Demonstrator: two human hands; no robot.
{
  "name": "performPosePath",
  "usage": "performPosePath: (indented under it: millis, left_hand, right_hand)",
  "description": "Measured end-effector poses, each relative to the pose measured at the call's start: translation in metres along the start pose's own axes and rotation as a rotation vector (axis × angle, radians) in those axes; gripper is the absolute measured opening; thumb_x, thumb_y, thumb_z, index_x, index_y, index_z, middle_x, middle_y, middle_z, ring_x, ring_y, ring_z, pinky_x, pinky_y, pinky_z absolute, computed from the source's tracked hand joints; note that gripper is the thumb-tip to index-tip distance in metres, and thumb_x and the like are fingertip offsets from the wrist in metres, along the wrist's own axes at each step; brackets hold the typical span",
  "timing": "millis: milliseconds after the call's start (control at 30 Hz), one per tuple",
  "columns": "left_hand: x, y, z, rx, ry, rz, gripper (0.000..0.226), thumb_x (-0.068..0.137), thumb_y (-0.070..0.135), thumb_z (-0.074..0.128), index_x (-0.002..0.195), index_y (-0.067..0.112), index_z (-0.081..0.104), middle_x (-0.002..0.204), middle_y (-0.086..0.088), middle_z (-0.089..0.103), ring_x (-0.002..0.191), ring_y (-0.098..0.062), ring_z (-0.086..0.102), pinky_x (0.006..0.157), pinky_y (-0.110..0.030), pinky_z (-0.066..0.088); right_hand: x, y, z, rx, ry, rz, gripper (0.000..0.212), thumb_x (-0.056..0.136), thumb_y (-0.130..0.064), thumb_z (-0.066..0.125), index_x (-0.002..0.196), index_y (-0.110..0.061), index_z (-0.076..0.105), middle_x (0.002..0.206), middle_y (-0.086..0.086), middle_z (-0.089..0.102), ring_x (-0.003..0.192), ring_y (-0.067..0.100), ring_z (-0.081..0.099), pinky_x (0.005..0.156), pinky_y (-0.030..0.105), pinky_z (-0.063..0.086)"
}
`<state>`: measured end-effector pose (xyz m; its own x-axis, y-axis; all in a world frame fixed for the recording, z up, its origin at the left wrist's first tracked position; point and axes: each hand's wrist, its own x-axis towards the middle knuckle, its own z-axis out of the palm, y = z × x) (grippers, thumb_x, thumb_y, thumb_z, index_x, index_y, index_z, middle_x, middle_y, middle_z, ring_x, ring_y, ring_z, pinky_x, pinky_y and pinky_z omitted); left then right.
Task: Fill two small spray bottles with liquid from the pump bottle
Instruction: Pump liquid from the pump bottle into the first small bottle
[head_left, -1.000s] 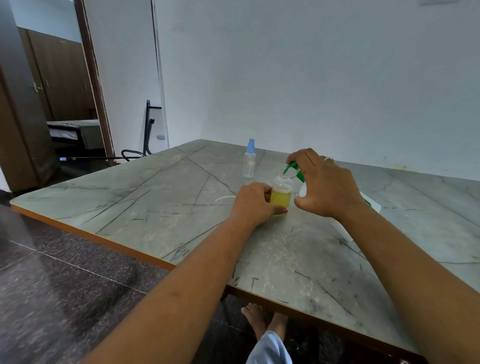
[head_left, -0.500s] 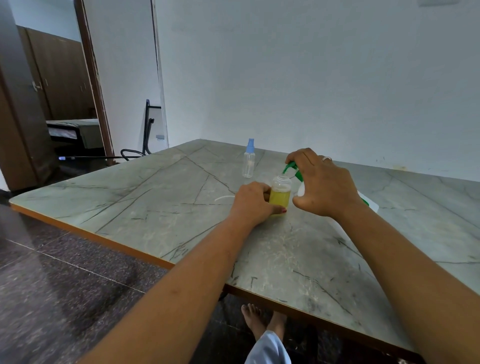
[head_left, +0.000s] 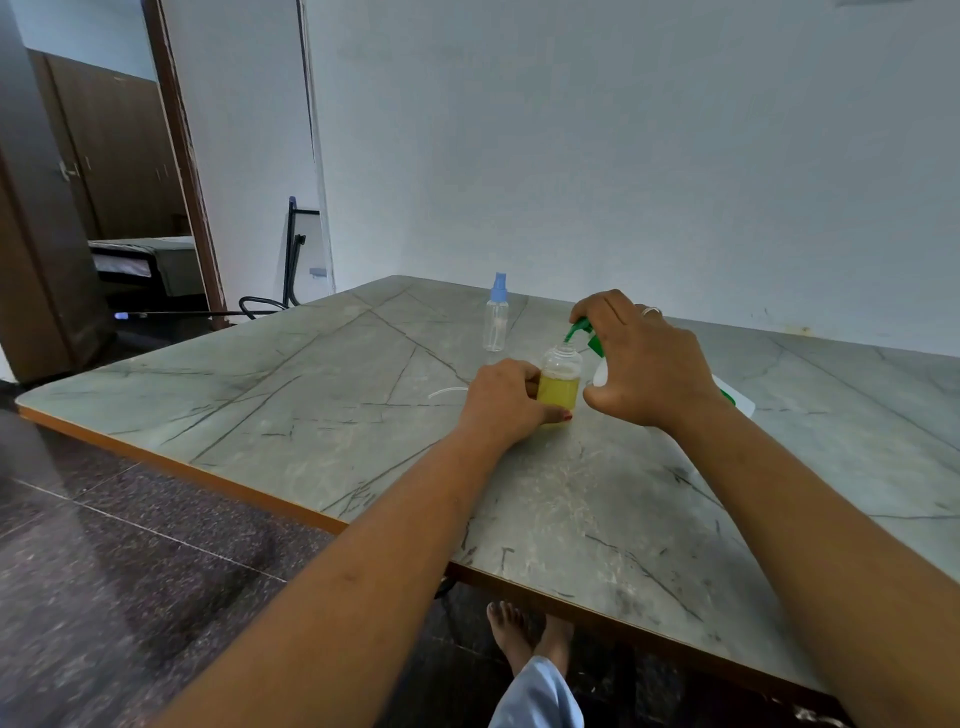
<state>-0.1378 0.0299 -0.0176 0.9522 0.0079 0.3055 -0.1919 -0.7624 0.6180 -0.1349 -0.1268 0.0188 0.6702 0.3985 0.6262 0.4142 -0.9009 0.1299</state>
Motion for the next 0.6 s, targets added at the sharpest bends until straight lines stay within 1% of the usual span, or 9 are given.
performPosePath:
  millis: [100, 267, 367, 500, 600]
  left_hand:
    - [-0.0005, 0.0004, -0.0006, 0.006, -0.002, 0.002, 0.062, 0.074, 0.041, 0.075, 0.125, 0.011, 0.057, 0.120, -0.005, 0.063, 0.106, -0.018, 0.059, 0.092, -0.027, 0.045]
    - [-0.0002, 0.0008, -0.0009, -0.008, 0.009, -0.012, 0.062, 0.074, 0.041, 0.075, 0.125, 0.010, 0.057, 0.119, -0.005, 0.064, 0.105, -0.018, 0.060, 0.095, -0.029, 0.047]
    - [-0.0008, 0.0009, -0.0007, 0.000, 0.001, -0.019, 0.062, 0.074, 0.041, 0.075, 0.126, 0.011, 0.056, 0.120, -0.005, 0.063, 0.107, -0.018, 0.059, 0.095, -0.029, 0.046]
    - [-0.0013, 0.0012, -0.0011, -0.003, -0.004, -0.021, 0.063, 0.075, 0.040, 0.075, 0.127, 0.012, 0.055, 0.122, -0.005, 0.062, 0.109, -0.018, 0.058, 0.095, -0.028, 0.045]
    - [-0.0022, 0.0018, -0.0007, -0.001, -0.006, -0.010, 0.064, 0.074, 0.040, 0.075, 0.127, 0.011, 0.055, 0.122, -0.005, 0.062, 0.108, -0.018, 0.059, 0.095, -0.029, 0.045]
  right_hand:
    - [-0.0006, -0.0007, 0.0010, 0.001, 0.008, -0.003, 0.064, 0.063, -0.034, 0.073, 0.120, -0.027, 0.044, 0.115, -0.006, 0.051, 0.086, 0.018, 0.054, 0.059, 0.030, 0.050]
    - [0.0001, -0.0026, 0.0015, -0.030, -0.001, -0.026, 0.074, 0.065, -0.037, 0.074, 0.130, -0.028, 0.040, 0.129, -0.007, 0.048, 0.093, 0.021, 0.058, 0.064, 0.030, 0.051]
    - [-0.0008, -0.0022, 0.0008, -0.038, 0.002, -0.021, 0.072, 0.064, -0.036, 0.074, 0.127, -0.028, 0.041, 0.125, -0.006, 0.049, 0.091, 0.021, 0.057, 0.062, 0.029, 0.050]
    - [-0.0007, 0.0002, 0.0018, -0.028, 0.002, -0.011, 0.065, 0.063, -0.034, 0.072, 0.121, -0.027, 0.043, 0.118, -0.006, 0.050, 0.085, 0.018, 0.054, 0.058, 0.026, 0.043]
    - [-0.0009, 0.0016, 0.0017, -0.022, 0.006, -0.014, 0.068, 0.063, -0.035, 0.074, 0.123, -0.027, 0.043, 0.120, -0.005, 0.050, 0.087, 0.019, 0.056, 0.059, 0.028, 0.048]
